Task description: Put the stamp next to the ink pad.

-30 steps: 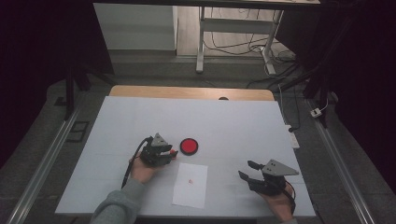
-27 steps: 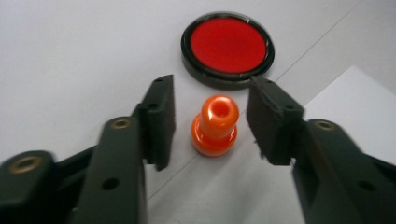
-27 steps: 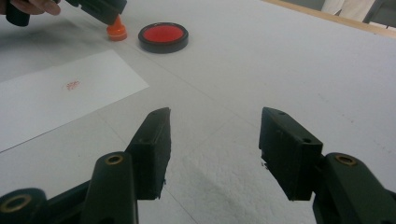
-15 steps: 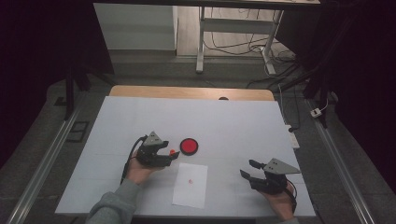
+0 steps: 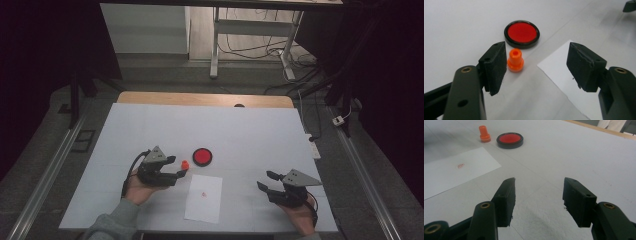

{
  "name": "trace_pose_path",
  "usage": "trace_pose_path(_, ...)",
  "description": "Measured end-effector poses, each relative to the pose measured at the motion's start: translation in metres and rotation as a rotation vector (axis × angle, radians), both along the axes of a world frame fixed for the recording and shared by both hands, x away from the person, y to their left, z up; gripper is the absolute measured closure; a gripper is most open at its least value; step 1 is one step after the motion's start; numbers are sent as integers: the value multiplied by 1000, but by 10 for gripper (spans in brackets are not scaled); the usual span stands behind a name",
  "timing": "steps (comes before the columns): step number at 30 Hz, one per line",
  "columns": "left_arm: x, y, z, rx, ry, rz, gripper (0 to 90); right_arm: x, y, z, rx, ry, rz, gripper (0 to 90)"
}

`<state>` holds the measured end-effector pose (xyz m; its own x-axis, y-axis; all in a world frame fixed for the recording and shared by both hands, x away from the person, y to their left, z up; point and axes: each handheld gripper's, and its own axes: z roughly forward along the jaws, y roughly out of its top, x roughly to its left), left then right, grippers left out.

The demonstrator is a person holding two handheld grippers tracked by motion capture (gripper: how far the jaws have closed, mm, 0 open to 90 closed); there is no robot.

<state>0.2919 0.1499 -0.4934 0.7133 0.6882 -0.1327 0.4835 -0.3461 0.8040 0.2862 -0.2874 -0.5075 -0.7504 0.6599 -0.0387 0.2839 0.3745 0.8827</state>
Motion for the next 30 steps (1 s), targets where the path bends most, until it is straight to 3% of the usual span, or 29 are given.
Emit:
trace_pose_path(5, -16, 13, -2, -9, -2, 15, 333, -1, 0, 1, -7, -7, 3, 433)
trace_pose_path(13, -44, 37, -12, 13, -8, 59, 334, -6, 3, 2, -33, -15, 15, 432)
trace_pose_path(17, -56, 50, -14, 13, -9, 59, 334, -7, 2, 2, -40, -17, 18, 432)
trace_pose_path(30, -80, 70, -24, 26, 14, 52, 331, -16, -13, 3, -57, -37, -8, 433)
